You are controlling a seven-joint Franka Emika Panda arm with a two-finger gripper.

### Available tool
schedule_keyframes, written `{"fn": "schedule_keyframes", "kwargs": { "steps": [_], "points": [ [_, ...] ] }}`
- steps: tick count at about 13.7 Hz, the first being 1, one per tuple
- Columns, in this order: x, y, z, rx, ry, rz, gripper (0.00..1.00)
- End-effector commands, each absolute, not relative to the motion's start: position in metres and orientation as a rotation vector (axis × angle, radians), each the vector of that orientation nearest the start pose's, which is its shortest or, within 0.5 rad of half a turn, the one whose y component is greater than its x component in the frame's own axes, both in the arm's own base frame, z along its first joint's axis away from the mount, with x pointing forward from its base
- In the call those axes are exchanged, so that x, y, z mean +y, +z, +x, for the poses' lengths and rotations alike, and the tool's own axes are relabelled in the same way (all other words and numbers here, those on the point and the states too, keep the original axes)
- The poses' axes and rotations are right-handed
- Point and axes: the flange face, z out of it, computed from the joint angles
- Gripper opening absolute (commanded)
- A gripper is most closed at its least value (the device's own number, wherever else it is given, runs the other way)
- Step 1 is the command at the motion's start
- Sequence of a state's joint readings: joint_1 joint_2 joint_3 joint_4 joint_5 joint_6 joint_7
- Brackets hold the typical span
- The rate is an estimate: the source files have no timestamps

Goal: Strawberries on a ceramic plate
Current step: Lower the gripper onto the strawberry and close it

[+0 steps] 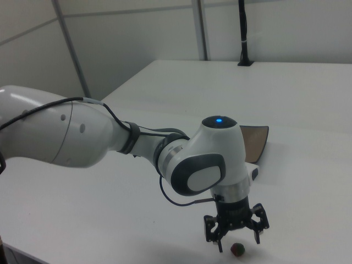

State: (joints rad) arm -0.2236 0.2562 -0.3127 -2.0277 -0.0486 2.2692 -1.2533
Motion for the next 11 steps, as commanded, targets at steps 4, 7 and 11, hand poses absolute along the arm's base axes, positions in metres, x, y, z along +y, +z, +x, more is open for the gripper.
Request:
{"fn": "schedule_keyframes", "kwargs": {
  "steps": [4, 7, 11],
  "points": [
    [-0.2987, 0.3159, 0.5052, -1.209, 0.146, -2.983, 1.00],
    [-0.2985, 0.3144, 0.5047, -1.208, 0.149, -2.981, 0.93],
    [-0.2986, 0.3152, 0.5047, -1.210, 0.149, -2.982, 0.78]
  ]
}}
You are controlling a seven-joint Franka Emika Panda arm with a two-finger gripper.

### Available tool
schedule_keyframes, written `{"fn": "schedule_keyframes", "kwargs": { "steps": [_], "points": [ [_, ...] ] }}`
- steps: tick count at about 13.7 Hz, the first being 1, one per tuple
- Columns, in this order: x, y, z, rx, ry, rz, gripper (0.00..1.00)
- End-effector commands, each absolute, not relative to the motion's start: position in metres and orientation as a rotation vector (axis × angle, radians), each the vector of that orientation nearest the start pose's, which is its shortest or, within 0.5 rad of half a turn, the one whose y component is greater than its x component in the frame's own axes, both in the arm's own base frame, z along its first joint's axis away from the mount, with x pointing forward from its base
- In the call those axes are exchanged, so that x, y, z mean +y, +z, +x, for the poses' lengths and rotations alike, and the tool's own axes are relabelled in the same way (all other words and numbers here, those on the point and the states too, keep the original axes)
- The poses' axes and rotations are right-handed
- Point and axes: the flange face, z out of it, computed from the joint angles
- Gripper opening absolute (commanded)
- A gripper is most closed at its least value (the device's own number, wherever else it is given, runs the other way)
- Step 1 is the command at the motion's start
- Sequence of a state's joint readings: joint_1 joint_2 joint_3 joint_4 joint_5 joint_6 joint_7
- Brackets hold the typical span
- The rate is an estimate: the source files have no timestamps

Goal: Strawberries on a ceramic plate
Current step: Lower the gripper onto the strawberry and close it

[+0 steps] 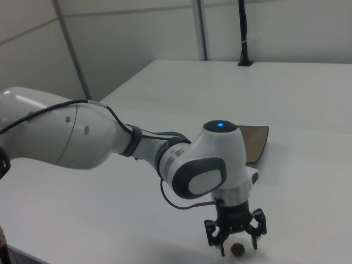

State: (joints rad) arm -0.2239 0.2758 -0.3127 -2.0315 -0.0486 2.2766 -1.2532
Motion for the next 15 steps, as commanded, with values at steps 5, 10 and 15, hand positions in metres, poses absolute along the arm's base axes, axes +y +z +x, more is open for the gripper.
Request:
{"fn": "schedule_keyframes", "kwargs": {
  "steps": [5, 10, 15],
  "points": [
    [-0.2974, 0.3139, 0.5043, -1.212, 0.152, -2.979, 0.75],
    [-0.2974, 0.3139, 0.5043, -1.212, 0.152, -2.979, 0.64],
    [-0.2965, 0.3133, 0.5044, -1.213, 0.153, -2.977, 0.38]
  ]
}}
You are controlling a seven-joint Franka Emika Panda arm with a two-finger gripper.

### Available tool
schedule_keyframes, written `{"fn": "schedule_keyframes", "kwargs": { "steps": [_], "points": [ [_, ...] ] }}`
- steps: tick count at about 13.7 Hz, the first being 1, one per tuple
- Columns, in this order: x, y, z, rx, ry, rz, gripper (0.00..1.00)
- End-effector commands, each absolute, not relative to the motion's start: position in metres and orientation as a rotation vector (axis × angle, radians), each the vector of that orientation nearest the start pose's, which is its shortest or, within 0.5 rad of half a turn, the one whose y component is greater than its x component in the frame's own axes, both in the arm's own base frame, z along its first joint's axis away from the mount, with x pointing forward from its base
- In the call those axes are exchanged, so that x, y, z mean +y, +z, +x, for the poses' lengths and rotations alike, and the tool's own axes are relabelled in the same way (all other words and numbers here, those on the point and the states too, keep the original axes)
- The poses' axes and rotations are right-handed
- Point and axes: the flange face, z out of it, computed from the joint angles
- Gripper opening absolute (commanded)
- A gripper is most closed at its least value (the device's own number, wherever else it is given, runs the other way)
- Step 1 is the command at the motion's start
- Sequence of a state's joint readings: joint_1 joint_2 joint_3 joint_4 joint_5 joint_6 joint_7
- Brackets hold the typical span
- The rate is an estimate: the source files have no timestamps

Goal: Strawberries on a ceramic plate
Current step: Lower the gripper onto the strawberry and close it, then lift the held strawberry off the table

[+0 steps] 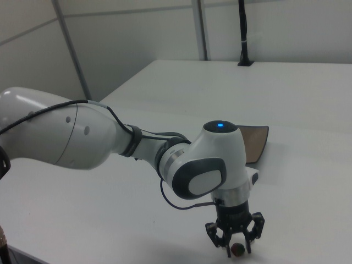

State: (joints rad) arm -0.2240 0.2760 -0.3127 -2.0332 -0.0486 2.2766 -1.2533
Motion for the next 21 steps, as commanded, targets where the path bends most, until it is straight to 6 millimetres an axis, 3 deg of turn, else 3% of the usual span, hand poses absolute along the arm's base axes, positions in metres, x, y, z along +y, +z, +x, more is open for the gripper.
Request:
{"fn": "schedule_keyframes", "kwargs": {
  "steps": [1, 5, 8, 13, 17, 21],
  "points": [
    [-0.297, 0.314, 0.505, -1.215, 0.153, -2.975, 0.28],
    [-0.297, 0.319, 0.505, -1.211, 0.152, -2.976, 0.22],
    [-0.295, 0.343, 0.505, -1.203, 0.142, -2.971, 0.22],
    [-0.293, 0.436, 0.524, -1.164, 0.158, -2.957, 0.22],
    [-0.286, 0.498, 0.530, -1.147, 0.204, -2.920, 0.22],
    [-0.262, 0.539, 0.536, -1.107, 0.180, -2.928, 0.22]
  ]
}}
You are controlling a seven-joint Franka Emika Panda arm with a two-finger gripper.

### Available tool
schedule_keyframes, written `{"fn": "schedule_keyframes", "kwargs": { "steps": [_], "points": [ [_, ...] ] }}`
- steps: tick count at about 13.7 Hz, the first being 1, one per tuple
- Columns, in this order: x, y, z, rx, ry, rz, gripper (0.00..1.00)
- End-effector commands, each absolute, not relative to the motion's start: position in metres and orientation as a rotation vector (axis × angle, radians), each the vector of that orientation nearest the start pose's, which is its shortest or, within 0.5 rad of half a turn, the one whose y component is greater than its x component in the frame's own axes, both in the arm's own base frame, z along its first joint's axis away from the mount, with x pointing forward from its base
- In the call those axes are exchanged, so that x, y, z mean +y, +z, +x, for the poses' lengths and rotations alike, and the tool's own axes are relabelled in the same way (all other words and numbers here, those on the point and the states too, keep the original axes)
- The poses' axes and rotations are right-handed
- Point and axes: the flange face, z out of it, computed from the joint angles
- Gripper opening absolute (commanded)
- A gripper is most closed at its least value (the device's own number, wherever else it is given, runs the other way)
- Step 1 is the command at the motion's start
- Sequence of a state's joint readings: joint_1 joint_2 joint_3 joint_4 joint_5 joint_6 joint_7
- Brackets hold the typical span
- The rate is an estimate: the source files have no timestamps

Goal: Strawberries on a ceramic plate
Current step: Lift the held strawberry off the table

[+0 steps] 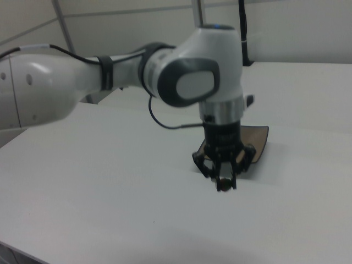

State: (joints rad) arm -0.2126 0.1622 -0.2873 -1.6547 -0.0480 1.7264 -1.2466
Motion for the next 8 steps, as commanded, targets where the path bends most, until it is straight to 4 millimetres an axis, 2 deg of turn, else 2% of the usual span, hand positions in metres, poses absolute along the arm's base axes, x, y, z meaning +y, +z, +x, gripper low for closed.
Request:
{"fn": "schedule_keyframes", "kwargs": {
  "steps": [1, 2, 4, 5, 8],
  "points": [
    [-0.252, 0.546, 0.539, -1.076, 0.169, -2.944, 0.23],
    [-0.237, 0.558, 0.546, -1.027, 0.146, -2.975, 0.23],
    [-0.215, 0.565, 0.556, -0.972, 0.127, -3.005, 0.23],
    [-0.200, 0.565, 0.562, -0.922, 0.119, -3.023, 0.23],
    [-0.175, 0.560, 0.574, -0.838, 0.102, -3.047, 0.24]
  ]
}}
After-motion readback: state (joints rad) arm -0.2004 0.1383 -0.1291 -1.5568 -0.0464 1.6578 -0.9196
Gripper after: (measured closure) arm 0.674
